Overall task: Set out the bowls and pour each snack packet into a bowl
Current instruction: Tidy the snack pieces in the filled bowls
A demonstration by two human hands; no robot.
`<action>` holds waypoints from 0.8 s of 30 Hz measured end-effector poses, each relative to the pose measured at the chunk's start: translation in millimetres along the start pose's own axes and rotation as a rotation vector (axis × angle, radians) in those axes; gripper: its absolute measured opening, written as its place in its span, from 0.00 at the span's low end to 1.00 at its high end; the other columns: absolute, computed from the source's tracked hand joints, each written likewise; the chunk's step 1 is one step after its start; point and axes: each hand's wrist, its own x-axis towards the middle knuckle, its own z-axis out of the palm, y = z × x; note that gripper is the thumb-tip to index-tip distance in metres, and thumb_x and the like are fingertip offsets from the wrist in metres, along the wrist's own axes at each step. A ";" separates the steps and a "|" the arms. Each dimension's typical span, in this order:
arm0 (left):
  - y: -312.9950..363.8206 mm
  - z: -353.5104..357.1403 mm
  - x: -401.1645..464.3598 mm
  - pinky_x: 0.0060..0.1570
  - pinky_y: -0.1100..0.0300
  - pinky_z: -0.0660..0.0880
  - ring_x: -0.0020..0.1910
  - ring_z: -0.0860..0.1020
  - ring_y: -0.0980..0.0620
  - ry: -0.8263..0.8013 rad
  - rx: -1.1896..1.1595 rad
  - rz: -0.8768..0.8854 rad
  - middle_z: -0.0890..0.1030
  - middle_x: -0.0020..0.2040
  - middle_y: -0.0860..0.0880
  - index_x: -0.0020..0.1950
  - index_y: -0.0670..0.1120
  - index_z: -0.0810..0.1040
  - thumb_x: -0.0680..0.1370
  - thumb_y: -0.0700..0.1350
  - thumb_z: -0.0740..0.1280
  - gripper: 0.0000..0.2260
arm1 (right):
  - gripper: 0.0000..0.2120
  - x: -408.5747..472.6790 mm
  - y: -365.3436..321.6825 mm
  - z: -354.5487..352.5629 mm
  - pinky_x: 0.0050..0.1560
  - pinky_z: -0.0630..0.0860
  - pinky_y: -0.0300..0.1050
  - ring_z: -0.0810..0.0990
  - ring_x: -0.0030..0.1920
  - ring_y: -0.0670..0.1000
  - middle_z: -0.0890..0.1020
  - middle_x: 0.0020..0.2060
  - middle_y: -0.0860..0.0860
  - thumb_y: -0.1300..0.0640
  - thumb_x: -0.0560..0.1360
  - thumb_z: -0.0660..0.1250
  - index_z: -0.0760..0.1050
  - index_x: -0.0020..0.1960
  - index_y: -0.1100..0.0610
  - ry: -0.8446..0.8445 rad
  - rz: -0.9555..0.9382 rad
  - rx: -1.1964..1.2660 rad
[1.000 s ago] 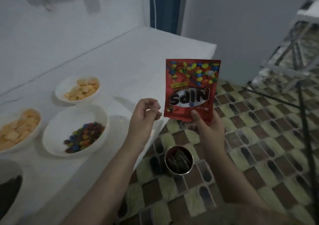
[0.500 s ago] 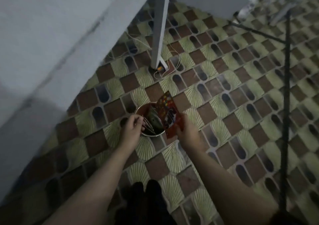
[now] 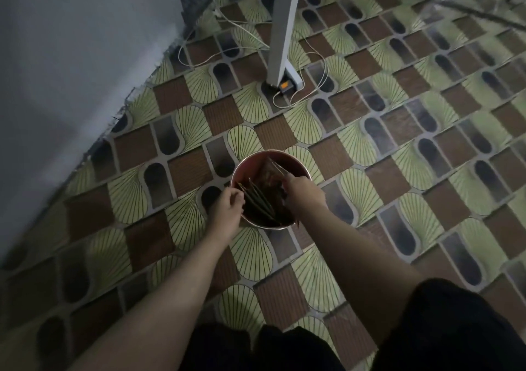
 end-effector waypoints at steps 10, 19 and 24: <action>44.8 -15.6 -20.1 0.38 0.66 0.69 0.49 0.77 0.54 0.029 0.013 0.091 0.79 0.52 0.52 0.57 0.50 0.73 0.83 0.50 0.56 0.09 | 0.08 -27.4 -44.5 -23.9 0.30 0.72 0.39 0.76 0.35 0.44 0.78 0.40 0.47 0.51 0.81 0.60 0.69 0.57 0.54 0.345 0.120 0.586; 230.4 -56.2 -171.2 0.42 0.67 0.73 0.44 0.77 0.59 0.114 -0.097 0.451 0.76 0.43 0.55 0.48 0.52 0.71 0.83 0.51 0.54 0.08 | 0.08 -197.3 -73.6 -205.3 0.35 0.74 0.43 0.77 0.35 0.46 0.78 0.36 0.45 0.54 0.83 0.57 0.72 0.47 0.54 0.775 0.069 0.923; 347.5 -114.0 -273.4 0.41 0.68 0.72 0.40 0.77 0.57 0.300 -0.193 0.714 0.77 0.39 0.58 0.45 0.53 0.72 0.83 0.50 0.56 0.09 | 0.08 -292.5 -110.0 -339.9 0.34 0.74 0.47 0.77 0.34 0.48 0.78 0.34 0.47 0.55 0.82 0.58 0.74 0.47 0.55 0.889 -0.229 1.016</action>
